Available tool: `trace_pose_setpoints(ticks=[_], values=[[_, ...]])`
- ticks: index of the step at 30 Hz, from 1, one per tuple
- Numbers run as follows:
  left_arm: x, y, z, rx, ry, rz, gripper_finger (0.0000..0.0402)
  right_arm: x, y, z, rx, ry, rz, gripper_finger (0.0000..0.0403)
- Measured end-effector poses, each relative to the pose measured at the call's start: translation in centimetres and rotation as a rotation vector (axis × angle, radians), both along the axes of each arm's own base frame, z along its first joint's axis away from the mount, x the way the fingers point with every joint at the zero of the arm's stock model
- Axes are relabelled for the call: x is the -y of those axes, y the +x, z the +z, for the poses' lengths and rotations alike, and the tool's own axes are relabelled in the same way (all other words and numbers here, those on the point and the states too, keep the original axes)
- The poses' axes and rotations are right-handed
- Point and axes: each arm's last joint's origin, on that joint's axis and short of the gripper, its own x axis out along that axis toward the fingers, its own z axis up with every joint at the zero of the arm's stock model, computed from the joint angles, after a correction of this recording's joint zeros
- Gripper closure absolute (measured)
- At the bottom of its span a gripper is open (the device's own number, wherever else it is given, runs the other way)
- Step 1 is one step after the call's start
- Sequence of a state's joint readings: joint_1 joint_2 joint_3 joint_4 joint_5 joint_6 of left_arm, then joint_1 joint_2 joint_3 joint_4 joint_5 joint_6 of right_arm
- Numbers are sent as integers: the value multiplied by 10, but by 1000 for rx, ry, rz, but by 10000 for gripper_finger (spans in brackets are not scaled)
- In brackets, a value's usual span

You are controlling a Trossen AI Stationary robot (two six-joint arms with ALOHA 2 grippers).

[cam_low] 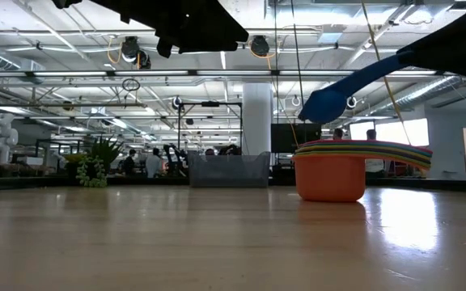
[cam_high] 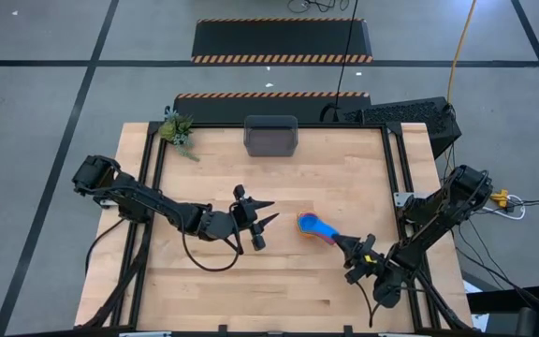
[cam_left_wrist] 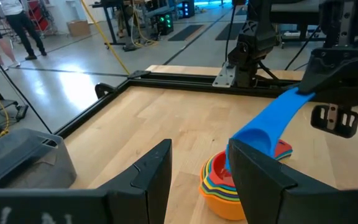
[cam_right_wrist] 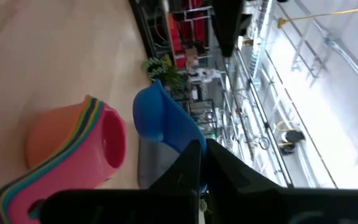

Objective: Nest measuring cups in basket
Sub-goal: Stack the blue measuring cup on top of the red measuring cup

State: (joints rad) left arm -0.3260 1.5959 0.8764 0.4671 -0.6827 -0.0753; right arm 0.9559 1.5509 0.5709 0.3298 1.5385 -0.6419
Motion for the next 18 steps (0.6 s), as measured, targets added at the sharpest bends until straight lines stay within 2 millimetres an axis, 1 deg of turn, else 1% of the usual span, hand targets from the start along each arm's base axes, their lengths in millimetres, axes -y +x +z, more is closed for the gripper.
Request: trace_pose_setpoints(ticks=[8,18], values=[[0,0,0,0,0,0,243,3,4,-1,-18,3,-3,403],[0,0,0,0,0,0,243,4,3,-2,-25,-6,-3,403]])
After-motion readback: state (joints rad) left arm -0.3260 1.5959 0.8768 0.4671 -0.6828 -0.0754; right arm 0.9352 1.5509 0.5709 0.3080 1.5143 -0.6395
